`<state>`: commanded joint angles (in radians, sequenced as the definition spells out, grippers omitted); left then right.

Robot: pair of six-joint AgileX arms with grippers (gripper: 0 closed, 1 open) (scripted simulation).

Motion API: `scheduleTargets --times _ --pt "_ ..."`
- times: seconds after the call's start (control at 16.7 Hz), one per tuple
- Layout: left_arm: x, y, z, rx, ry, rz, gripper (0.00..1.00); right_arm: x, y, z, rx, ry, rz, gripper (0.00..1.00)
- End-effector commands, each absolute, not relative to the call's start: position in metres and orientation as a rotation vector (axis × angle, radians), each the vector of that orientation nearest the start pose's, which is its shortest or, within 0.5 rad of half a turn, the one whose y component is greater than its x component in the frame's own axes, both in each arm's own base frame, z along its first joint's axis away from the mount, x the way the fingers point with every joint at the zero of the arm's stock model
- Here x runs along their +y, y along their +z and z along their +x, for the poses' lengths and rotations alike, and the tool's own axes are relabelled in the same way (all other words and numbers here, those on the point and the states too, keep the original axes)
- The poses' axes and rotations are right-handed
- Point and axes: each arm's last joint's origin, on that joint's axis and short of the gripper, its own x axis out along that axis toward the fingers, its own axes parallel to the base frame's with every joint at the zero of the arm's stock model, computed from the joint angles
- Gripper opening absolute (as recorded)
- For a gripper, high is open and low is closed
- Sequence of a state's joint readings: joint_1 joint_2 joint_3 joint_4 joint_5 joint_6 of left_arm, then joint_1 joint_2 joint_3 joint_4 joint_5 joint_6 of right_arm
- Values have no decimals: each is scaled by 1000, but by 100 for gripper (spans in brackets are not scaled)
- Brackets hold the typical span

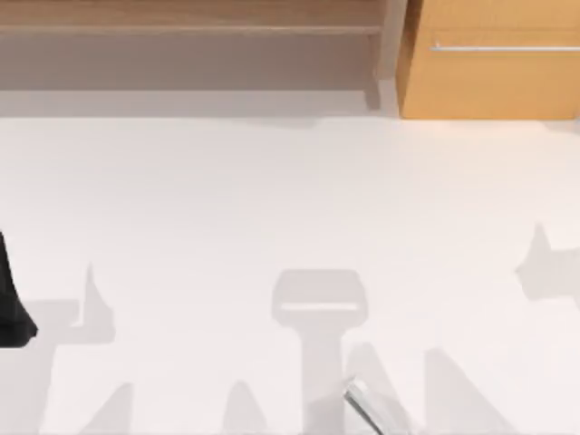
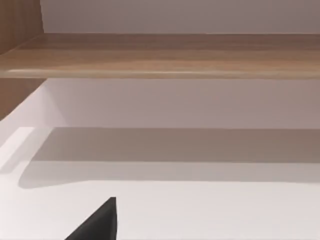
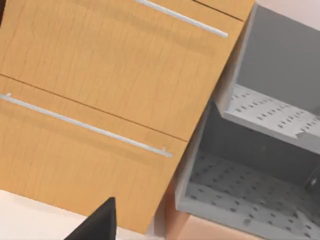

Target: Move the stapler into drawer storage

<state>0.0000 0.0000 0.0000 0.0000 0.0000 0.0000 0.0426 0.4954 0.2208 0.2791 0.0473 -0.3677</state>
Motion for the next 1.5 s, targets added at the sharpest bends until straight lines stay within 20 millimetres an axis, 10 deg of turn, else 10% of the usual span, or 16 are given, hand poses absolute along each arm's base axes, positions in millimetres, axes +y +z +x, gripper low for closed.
scheduleTargets --times 0.42,0.84,1.2,1.5 --pt "-1 160 106 0 0 0 100 23 238 252 3 -2 -860 100" --pt "-1 160 106 0 0 0 100 50 171 364 10 -17 -1309 100" --pt "-1 160 106 0 0 0 100 67 99 403 11 -10 -1541 100" --pt "-1 160 106 0 0 0 100 70 89 406 8 -8 -1571 100"
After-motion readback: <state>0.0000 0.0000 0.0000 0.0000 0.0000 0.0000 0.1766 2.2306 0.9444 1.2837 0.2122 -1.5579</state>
